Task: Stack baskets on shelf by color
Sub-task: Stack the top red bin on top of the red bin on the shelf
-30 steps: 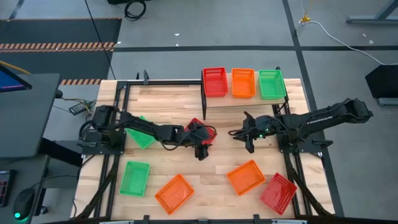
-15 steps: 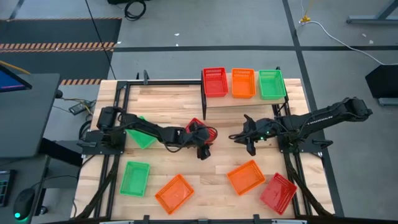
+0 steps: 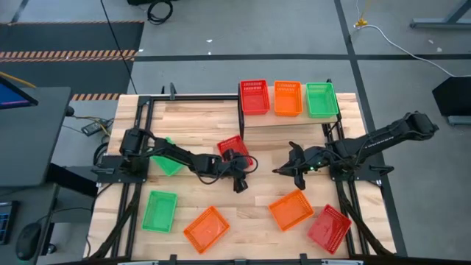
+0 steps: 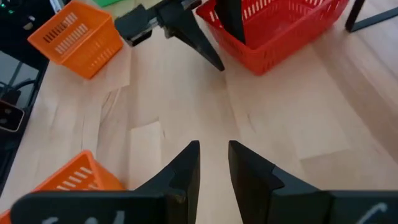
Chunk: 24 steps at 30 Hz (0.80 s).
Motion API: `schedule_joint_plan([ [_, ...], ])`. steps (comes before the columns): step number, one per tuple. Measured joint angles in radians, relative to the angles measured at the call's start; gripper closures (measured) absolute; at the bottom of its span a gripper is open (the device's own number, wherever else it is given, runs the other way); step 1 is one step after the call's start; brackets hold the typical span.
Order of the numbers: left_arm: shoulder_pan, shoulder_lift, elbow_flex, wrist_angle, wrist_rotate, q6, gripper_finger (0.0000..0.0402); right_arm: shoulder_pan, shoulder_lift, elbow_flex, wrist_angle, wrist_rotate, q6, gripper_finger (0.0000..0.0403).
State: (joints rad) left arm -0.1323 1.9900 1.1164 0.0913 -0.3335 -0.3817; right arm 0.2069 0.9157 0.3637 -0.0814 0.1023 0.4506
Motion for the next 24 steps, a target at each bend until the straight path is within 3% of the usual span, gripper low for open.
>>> schedule_joint_plan([
  [10, -0.025, -0.018, 0.015, -0.029, -0.006, 0.082, 0.0388, 0.056, 0.000, 0.000, 0.000, 0.019, 0.018, 0.0313],
  [17, -0.041, -0.067, 0.070, -0.147, 0.004, 0.113, 0.0395, 0.084, 0.000, 0.000, -0.002, 0.038, 0.019, 0.0313],
  [24, -0.071, -0.105, 0.229, -0.342, 0.003, 0.215, 0.0396, 0.099, 0.000, 0.000, -0.002, 0.041, 0.018, 0.0313],
])
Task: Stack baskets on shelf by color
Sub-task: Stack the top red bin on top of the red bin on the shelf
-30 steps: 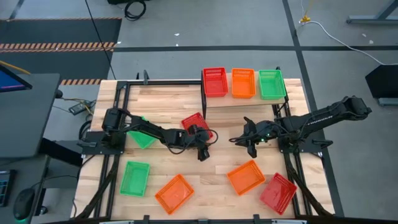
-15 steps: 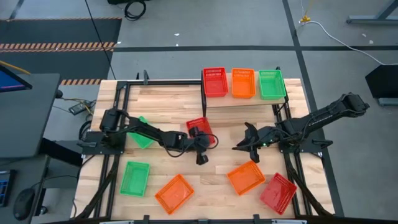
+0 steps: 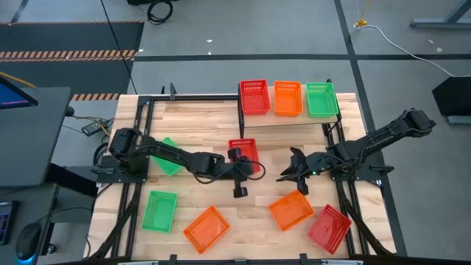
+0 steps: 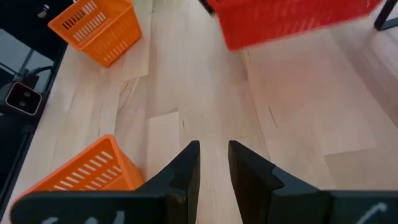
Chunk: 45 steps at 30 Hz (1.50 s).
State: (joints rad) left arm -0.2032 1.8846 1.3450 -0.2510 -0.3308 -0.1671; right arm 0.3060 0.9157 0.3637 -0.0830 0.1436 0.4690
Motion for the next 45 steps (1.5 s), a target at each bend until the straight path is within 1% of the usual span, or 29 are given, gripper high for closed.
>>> schedule_joint_plan([
  [3, -0.022, -0.006, 0.085, -0.054, -0.008, 0.051, 0.0396, 0.013, 0.000, 0.000, 0.000, 0.002, -0.001, 0.0313],
  [6, -0.044, -0.003, 0.186, -0.165, -0.035, 0.117, 0.0396, 0.026, 0.000, 0.000, 0.001, 0.002, -0.003, 0.0313],
  [11, -0.052, -0.004, 0.312, -0.279, -0.143, 0.227, 0.0396, 0.044, 0.000, 0.000, 0.008, 0.020, -0.006, 0.0313],
  [13, -0.042, -0.004, 0.348, -0.290, -0.171, 0.270, 0.0396, 0.047, 0.000, 0.000, 0.008, 0.021, -0.008, 0.0313],
  [18, 0.016, -0.003, 0.379, -0.309, -0.171, 0.359, 0.0396, 0.048, 0.000, 0.000, 0.015, 0.021, -0.008, 0.0313],
  [23, 0.111, -0.003, 0.384, -0.305, -0.174, 0.474, 0.0396, 0.048, 0.000, 0.000, 0.023, 0.021, -0.008, 0.0313],
  [26, 0.170, -0.004, 0.384, -0.269, -0.174, 0.534, 0.0395, 0.048, 0.000, 0.000, 0.023, 0.021, -0.014, 0.0313],
  [28, 0.207, -0.009, 0.384, -0.238, -0.155, 0.595, 0.0395, 0.048, 0.000, 0.000, 0.023, 0.021, -0.024, 0.0313],
  [31, 0.260, -0.013, 0.384, -0.143, -0.099, 0.677, 0.0395, 0.048, 0.000, 0.000, 0.023, 0.021, -0.030, 0.0313],
  [35, 0.325, -0.013, 0.384, -0.061, -0.034, 0.755, 0.0395, 0.048, 0.000, 0.000, 0.023, 0.021, -0.034, 0.0313],
  [38, 0.374, -0.013, 0.384, -0.056, 0.023, 0.760, 0.0395, 0.048, 0.000, 0.000, 0.023, 0.021, -0.035, 0.0313],
  [45, 0.459, -0.004, 0.384, -0.049, 0.162, 0.696, 0.0395, 0.047, 0.000, 0.000, 0.022, 0.016, -0.055, 0.0313],
])
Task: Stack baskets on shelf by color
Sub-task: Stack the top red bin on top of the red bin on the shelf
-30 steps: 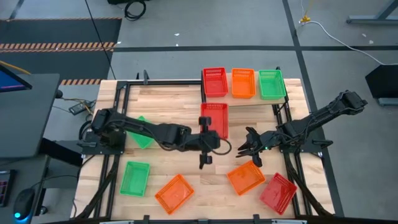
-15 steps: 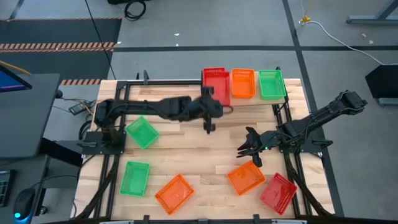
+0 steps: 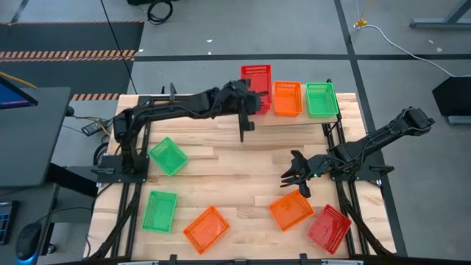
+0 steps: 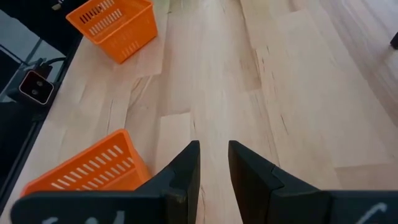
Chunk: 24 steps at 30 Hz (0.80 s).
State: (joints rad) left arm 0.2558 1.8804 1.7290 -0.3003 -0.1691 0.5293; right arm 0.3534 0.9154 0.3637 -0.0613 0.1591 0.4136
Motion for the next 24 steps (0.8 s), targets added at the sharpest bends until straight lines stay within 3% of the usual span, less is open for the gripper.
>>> schedule_joint_plan([
  [24, 0.012, 0.050, -0.002, -0.024, 0.006, -0.022, 0.0395, 0.027, 0.000, 0.000, -0.017, -0.030, 0.005, 0.0313],
])
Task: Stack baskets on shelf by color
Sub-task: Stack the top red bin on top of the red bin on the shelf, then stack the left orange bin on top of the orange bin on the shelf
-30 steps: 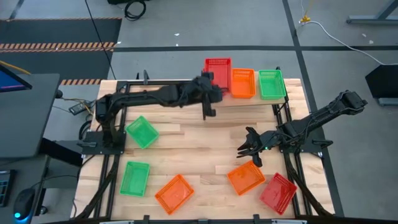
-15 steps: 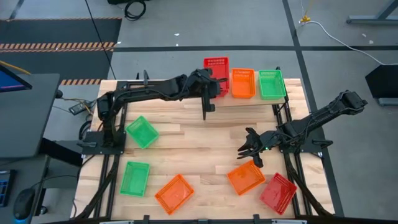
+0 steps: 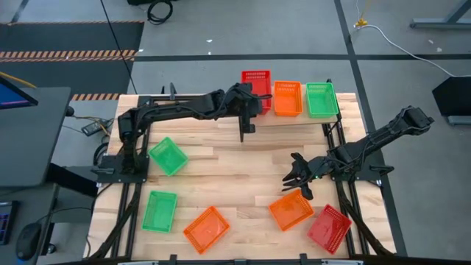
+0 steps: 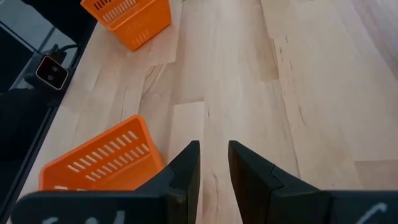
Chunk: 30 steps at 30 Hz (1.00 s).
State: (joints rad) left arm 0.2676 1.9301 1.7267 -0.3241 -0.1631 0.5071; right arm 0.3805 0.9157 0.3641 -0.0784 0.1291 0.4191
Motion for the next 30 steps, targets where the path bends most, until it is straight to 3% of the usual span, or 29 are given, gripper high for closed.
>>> schedule_joint_plan([
  [7, 0.000, 0.000, 0.000, -0.003, 0.001, -0.022, 0.0384, 0.000, 0.000, 0.000, 0.001, 0.000, 0.005, 0.0313],
  [22, 0.011, 0.000, 0.000, -0.003, 0.000, -0.005, 0.0298, 0.018, 0.000, 0.000, 0.001, -0.001, 0.008, 0.0313],
  [30, 0.010, 0.000, 0.000, -0.002, 0.000, -0.017, 0.0287, 0.018, 0.000, 0.000, 0.002, 0.000, 0.008, 0.0313],
])
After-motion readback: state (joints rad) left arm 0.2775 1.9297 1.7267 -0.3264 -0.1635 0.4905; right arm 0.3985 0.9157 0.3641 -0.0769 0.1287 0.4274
